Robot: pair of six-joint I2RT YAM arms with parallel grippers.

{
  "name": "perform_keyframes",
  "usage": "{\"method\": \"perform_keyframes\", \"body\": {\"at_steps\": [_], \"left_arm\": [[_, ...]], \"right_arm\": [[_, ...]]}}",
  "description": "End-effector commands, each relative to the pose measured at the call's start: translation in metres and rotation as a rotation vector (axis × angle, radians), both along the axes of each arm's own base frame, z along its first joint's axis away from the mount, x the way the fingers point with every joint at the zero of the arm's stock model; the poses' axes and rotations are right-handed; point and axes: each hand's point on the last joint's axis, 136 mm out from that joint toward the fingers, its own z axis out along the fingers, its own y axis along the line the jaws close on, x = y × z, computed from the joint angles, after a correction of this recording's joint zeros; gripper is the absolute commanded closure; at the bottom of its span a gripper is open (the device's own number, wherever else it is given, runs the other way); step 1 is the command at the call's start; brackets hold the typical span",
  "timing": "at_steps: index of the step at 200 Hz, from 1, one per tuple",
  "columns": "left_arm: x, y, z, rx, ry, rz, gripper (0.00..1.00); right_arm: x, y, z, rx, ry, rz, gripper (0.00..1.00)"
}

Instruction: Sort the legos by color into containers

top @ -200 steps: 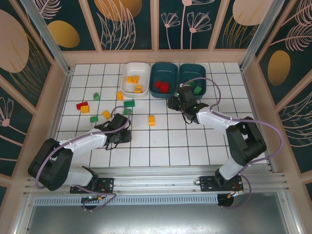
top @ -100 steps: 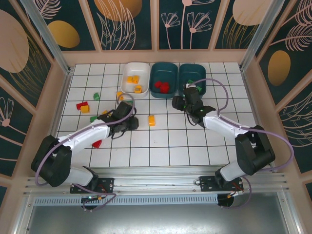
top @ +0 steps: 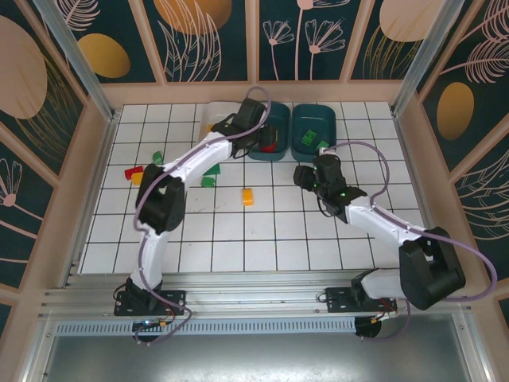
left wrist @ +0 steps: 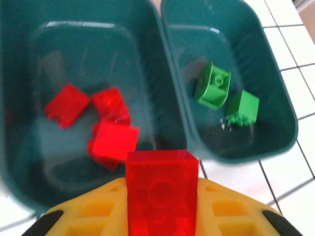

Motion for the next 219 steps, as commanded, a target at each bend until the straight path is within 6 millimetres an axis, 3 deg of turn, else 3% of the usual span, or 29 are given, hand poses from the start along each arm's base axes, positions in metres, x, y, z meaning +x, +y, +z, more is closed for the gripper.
{"method": "perform_keyframes", "body": {"at_steps": [1,27,52,82,96,130,146,162,164,179,184,192,204,219], "left_arm": [[0.01,-0.011,-0.018,0.047,0.048,-0.056,0.71],[0.024,-0.023,-0.031,0.034,0.057,-0.055,0.67],[0.029,-0.02,-0.039,0.033,0.067,-0.029,0.62],[0.028,-0.014,-0.036,0.051,0.066,-0.03,0.33],[0.029,-0.006,-0.021,0.085,0.038,-0.026,0.19],[0.019,0.016,0.051,0.075,-0.063,-0.012,0.17],[0.006,0.039,0.089,0.065,-0.13,0.034,0.16],[-0.012,0.074,0.098,0.033,-0.153,0.105,0.14],[-0.015,0.079,0.107,0.015,-0.168,0.114,0.13],[-0.037,0.124,0.099,-0.065,-0.151,0.209,0.05],[-0.046,0.14,0.106,-0.106,-0.161,0.241,0.02],[-0.063,0.167,0.085,-0.127,-0.126,0.304,0.02],[-0.085,0.204,0.073,-0.157,-0.12,0.414,0.01],[-0.119,0.252,0.045,-0.123,-0.094,0.591,0.01]], "right_arm": [[-0.01,-0.014,-0.002,0.016,0.013,-0.035,0.41],[-0.014,-0.021,0.001,0.009,0.011,-0.035,0.4],[-0.015,-0.024,0.008,0.008,-0.003,-0.037,0.4],[-0.015,-0.022,0.014,0.02,-0.008,-0.032,0.39],[-0.016,-0.02,0.017,0.022,-0.008,-0.028,0.39],[-0.02,0.004,0.019,-0.013,-0.017,0.011,0.38],[-0.024,0.035,0.009,-0.024,0.008,0.074,0.38],[-0.029,0.07,-0.007,-0.053,0.036,0.143,0.38],[-0.03,0.074,-0.009,-0.057,0.041,0.151,0.37],[-0.034,0.103,-0.024,-0.086,0.069,0.204,0.36],[-0.034,0.112,-0.029,-0.095,0.077,0.218,0.35],[-0.034,0.125,-0.036,-0.108,0.092,0.241,0.34],[-0.033,0.142,-0.048,-0.136,0.117,0.268,0.34],[-0.032,0.163,-0.061,-0.181,0.136,0.298,0.33]]}}
